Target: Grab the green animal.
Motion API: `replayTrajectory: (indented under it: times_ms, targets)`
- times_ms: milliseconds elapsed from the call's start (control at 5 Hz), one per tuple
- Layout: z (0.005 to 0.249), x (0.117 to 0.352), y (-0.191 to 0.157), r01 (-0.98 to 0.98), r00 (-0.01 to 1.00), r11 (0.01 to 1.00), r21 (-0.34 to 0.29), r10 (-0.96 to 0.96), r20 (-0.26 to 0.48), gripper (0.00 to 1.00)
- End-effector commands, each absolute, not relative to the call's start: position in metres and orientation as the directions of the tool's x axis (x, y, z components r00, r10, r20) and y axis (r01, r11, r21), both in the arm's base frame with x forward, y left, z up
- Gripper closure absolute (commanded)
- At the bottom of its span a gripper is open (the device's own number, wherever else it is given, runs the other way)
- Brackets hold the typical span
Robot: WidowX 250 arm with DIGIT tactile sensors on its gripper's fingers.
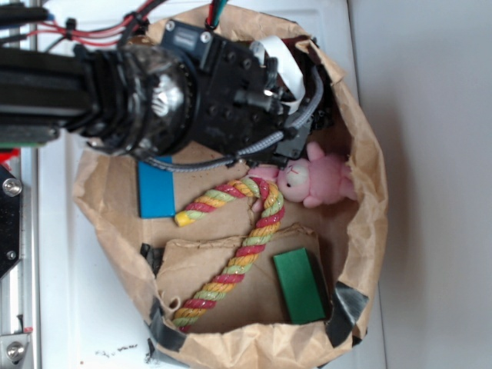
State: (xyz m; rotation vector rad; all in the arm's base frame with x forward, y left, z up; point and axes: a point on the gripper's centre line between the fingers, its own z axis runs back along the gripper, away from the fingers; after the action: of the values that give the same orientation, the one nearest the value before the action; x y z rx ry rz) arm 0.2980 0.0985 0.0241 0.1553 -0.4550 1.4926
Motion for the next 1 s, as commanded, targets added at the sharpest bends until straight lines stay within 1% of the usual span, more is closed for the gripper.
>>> replayTrajectory:
  times_ms: [0,200,600,800]
  targets:
    - [0.04,0.296,0.103,-0.974,0.006,0.089,-0.21,0.931,0.365,0.03]
    - [0.041,0.296,0.103,-0.971,-0.005,0.084,-0.224,0.93,0.369,1.0]
    - [0.044,0.291,0.103,-0.962,-0.004,0.095,-0.256,0.932,0.362,1.0]
    - [0.059,0.296,0.1,-0.954,0.012,0.114,-0.279,0.939,0.343,1.0]
